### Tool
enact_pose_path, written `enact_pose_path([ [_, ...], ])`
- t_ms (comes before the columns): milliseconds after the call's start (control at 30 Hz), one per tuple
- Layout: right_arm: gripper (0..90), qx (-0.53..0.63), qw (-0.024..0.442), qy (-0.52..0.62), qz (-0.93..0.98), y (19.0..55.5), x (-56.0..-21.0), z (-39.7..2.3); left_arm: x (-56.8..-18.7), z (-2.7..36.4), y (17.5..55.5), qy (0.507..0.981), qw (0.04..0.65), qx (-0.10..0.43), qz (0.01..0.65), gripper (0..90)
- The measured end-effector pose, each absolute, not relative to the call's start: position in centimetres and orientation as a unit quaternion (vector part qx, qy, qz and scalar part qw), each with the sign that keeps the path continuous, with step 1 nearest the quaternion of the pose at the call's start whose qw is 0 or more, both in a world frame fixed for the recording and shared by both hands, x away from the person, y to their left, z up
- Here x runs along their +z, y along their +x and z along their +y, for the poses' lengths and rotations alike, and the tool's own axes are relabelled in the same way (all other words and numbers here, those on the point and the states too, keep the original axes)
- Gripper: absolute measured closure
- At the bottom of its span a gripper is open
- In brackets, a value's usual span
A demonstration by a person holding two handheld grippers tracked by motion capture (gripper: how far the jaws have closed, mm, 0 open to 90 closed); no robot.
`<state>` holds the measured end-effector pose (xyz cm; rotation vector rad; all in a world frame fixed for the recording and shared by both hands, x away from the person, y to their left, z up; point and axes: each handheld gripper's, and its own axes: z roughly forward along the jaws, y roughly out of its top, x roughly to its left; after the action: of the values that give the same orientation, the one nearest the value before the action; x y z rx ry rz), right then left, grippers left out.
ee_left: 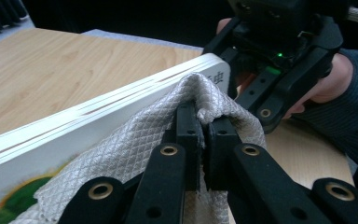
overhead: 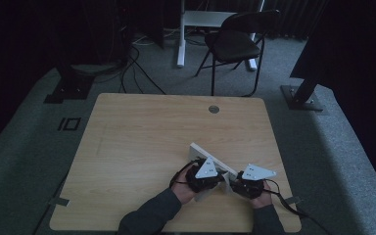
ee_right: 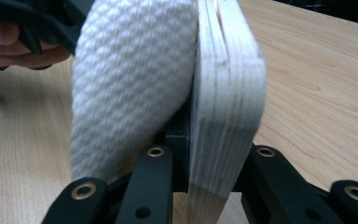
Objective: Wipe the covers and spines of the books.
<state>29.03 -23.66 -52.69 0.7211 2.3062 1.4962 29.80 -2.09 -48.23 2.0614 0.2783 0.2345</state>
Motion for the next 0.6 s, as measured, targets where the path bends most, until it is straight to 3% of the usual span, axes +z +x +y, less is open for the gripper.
enact_pose_path([
  [600, 77.8, 0.52, 0.148, 0.25, 0.803, 29.0, -52.71, -23.62, -48.13, -3.05, 29.25, 0.856, 0.499, 0.089, 0.098, 87.1],
])
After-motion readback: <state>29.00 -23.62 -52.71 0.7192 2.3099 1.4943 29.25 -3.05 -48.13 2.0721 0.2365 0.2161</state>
